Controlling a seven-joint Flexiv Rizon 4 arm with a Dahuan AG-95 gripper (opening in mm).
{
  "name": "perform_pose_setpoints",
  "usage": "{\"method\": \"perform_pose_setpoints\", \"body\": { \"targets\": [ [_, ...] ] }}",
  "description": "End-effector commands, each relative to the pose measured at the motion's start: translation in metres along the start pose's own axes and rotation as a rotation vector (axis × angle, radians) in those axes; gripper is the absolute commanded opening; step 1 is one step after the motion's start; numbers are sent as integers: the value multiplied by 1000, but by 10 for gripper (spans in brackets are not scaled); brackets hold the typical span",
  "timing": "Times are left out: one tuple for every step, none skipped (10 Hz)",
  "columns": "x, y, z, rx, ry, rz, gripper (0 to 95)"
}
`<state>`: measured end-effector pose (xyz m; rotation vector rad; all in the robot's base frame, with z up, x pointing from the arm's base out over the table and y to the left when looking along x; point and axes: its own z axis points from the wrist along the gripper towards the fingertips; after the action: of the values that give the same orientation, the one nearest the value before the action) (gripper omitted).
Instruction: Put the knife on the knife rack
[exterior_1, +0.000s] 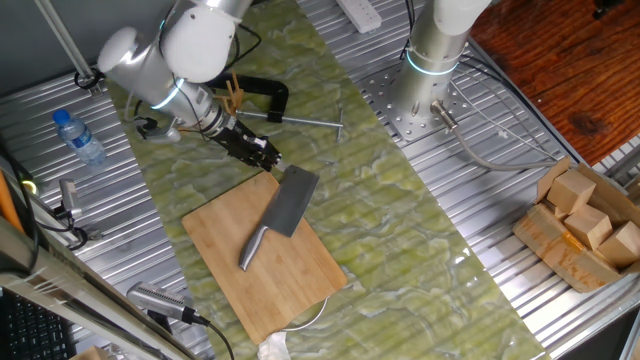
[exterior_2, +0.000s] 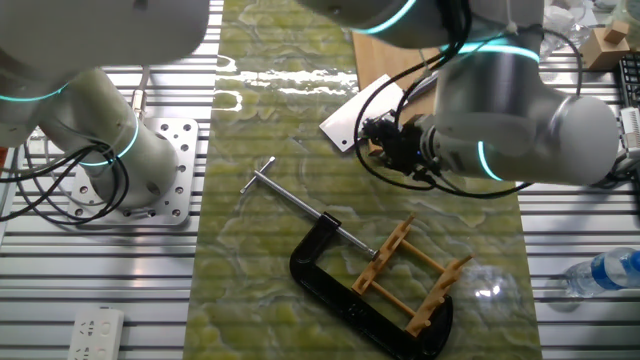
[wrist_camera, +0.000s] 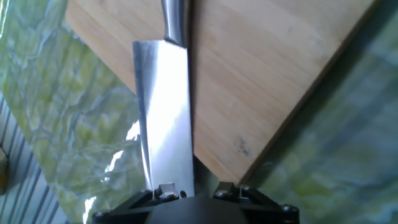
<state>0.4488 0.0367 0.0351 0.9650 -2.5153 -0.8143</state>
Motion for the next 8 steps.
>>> {"method": "perform_pose_setpoints", "body": {
  "targets": [
    [4, 2, 5, -4, -10, 16, 190],
    [5, 3, 8, -12, -16, 21, 190],
    [7, 4, 11, -18, -21, 23, 190],
    [8, 5, 15, -24, -26, 27, 190],
    [9, 4, 17, -26, -27, 26, 190],
    [9, 4, 19, -30, -29, 27, 380],
    [10, 4, 20, -36, -33, 28, 380],
    [10, 4, 21, -42, -37, 31, 380]
  ]
}}
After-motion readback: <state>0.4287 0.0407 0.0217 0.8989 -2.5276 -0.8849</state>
